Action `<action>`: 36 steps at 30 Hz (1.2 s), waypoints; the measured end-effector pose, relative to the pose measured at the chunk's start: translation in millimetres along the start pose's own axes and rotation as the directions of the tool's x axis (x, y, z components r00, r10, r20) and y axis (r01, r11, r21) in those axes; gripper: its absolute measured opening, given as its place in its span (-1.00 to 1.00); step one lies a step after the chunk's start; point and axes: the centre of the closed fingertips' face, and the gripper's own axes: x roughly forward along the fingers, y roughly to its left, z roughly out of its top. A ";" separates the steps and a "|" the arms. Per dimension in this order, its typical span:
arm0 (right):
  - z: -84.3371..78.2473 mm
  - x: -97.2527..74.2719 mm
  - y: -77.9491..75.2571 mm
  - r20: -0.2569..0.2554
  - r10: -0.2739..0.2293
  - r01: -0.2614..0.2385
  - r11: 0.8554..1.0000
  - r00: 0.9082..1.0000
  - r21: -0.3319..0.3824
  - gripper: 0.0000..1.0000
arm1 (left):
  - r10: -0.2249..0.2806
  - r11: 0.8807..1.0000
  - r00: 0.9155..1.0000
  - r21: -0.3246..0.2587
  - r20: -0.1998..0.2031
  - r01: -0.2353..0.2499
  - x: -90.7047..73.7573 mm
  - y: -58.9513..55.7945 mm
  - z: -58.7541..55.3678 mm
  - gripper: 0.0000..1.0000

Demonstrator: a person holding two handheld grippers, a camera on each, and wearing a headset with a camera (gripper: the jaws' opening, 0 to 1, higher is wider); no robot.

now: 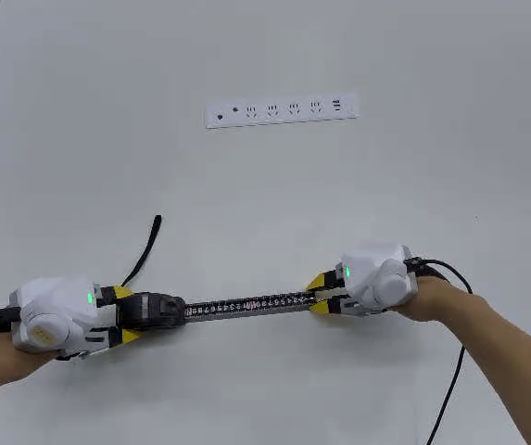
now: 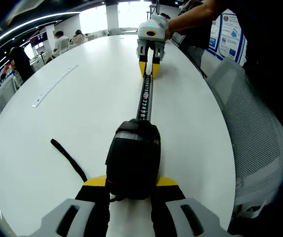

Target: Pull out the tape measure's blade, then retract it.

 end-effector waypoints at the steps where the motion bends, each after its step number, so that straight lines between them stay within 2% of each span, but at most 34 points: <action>1: -0.4 -0.3 0.3 -0.001 -0.001 0.001 1.000 1.000 0.001 -0.79 | 0.000 1.000 1.000 0.000 0.000 0.000 0.0 -0.1 0.1 -0.42; 15: -13.4 -11.6 0.4 -0.013 -0.009 0.009 1.000 1.000 0.012 -0.79 | -0.002 1.000 1.000 0.004 -0.008 0.002 -0.3 -1.1 0.0 -0.42; 27: -18.4 -15.8 0.8 -0.026 -0.012 0.012 1.000 1.000 0.015 -0.79 | -0.008 1.000 1.000 0.010 -0.015 0.008 0.1 -0.7 0.2 -0.42; 36: -18.4 -15.1 1.2 -0.054 -0.009 0.008 1.000 0.998 -0.018 -0.75 | -0.019 1.000 0.999 0.024 -0.030 0.020 1.1 -0.5 -0.6 -0.40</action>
